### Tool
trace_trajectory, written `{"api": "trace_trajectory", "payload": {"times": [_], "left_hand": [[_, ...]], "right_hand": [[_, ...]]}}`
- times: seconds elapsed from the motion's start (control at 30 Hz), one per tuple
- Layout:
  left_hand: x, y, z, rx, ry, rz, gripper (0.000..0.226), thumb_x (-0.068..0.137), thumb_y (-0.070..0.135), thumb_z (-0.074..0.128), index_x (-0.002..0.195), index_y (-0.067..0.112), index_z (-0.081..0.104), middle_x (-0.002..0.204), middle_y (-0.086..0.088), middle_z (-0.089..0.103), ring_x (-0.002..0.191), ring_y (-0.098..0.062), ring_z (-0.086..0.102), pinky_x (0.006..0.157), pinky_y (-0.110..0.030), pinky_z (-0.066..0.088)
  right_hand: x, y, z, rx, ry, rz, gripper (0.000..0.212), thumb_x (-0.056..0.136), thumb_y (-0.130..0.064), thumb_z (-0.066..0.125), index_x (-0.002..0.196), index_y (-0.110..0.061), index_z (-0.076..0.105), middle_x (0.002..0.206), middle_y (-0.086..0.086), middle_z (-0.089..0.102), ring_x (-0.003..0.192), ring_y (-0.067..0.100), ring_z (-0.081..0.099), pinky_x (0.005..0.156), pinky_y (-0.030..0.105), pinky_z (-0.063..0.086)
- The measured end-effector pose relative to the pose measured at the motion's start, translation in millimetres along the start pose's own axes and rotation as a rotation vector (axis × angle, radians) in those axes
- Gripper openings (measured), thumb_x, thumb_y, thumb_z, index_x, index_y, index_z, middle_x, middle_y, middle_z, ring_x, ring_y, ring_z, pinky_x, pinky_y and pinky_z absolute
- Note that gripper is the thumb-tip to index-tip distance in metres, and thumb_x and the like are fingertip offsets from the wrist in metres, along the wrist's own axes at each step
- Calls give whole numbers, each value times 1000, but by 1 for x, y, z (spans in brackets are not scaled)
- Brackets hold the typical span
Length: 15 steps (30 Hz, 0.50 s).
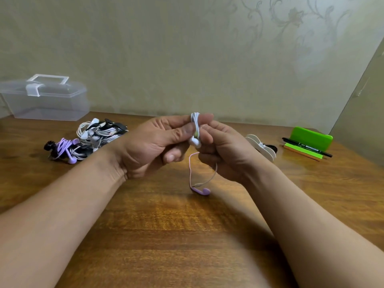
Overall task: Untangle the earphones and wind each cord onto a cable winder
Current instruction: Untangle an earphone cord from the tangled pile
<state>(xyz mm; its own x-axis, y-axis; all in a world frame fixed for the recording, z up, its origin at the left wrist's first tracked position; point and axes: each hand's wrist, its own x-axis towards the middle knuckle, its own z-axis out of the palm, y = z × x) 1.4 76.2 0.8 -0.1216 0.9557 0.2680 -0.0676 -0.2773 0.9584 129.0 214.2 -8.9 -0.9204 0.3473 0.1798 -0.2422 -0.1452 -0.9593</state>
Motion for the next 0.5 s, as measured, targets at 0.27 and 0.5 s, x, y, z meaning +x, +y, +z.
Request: {"api": "trace_trajectory", "payload": {"times": [0.27, 0.5], "left_hand": [[7, 1, -19, 166, 267, 79, 36, 107, 26, 48, 139, 16, 61, 103, -8, 70, 44, -6, 33, 53, -19, 31], [4, -4, -13, 820, 244, -1, 35, 109, 12, 47, 142, 14, 58, 92, 43, 54, 65, 27, 28, 62, -9, 18]], "right_hand": [[-3, 4, 7, -638, 139, 5, 23, 108, -28, 56, 105, -12, 73, 73, -4, 61, 50, 5, 41, 50, 23, 32], [-11, -13, 16, -1187, 127, -90, 20, 103, -32, 63, 94, -19, 76, 78, -1, 72, 64, 13, 61, 60, 32, 48]]}}
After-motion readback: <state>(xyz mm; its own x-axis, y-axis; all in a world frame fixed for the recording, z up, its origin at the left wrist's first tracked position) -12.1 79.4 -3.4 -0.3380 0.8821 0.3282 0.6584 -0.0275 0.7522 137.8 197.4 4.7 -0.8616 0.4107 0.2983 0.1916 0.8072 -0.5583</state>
